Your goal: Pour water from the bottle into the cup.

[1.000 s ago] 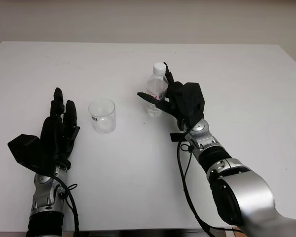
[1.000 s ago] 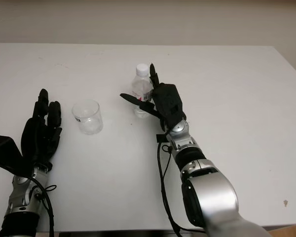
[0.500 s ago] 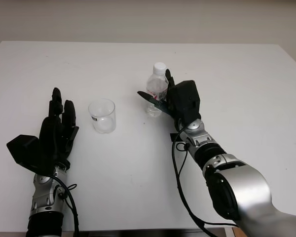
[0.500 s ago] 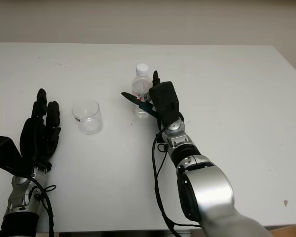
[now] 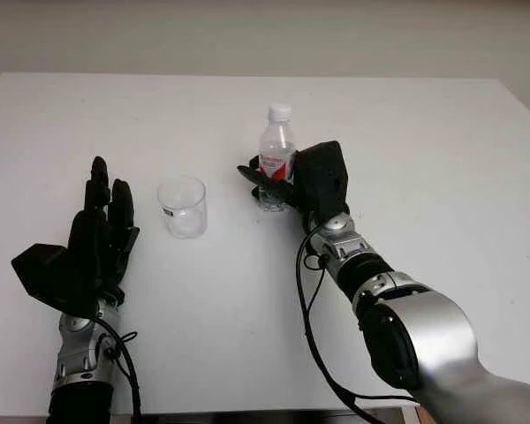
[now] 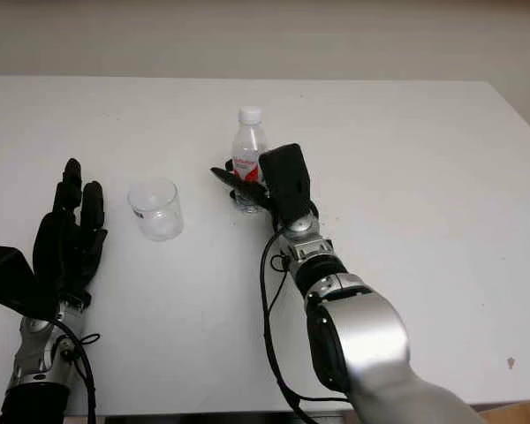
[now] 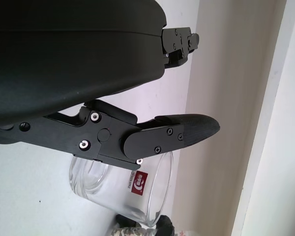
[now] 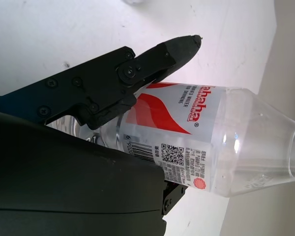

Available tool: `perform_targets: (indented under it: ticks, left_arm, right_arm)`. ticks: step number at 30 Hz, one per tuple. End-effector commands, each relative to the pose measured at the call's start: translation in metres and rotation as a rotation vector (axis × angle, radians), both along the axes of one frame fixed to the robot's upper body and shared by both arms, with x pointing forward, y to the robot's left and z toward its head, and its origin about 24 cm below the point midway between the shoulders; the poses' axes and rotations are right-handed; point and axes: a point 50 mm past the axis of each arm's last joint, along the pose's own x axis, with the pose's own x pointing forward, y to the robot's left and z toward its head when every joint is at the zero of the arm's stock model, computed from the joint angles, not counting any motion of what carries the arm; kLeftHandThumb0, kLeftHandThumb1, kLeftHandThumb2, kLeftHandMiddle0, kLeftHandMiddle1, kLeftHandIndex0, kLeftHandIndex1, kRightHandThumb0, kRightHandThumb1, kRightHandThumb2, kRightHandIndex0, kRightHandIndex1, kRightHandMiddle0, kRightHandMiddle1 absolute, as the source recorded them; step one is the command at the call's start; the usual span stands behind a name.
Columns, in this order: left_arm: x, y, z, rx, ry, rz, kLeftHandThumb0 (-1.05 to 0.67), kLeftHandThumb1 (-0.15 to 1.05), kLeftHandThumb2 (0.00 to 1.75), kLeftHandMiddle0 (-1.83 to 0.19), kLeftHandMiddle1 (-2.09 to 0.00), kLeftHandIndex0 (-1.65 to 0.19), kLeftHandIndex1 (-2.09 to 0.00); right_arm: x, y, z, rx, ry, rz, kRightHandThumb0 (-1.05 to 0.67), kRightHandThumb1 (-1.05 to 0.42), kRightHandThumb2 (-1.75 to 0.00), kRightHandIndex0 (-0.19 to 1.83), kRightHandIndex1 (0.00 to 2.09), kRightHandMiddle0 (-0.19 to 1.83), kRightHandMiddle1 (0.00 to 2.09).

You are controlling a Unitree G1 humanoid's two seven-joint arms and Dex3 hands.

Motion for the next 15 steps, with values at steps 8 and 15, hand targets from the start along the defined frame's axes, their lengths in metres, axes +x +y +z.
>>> perform_targets:
  ticks: [8,15]
  left_arm:
    - [-0.003,0.002,-0.006,-0.002,0.030,-0.004,-0.61,1.05,0.52,0.07,-0.05,0.09,-0.06]
    - [-0.001,0.001,-0.005,-0.008,0.027,-0.010,-0.61,1.05,0.51,0.08,-0.05,0.09,-0.06]
  right_arm:
    - [0.003,0.000,0.009,-0.087,-0.065,-0.001,-0.37,-1.05,-0.36,1.36,2.09,1.04,2.09]
    - [0.006,-0.001,0.021,-0.133,-0.149,-0.006,-0.38,-1.05,-0.36,1.38,2.09,1.07,2.09]
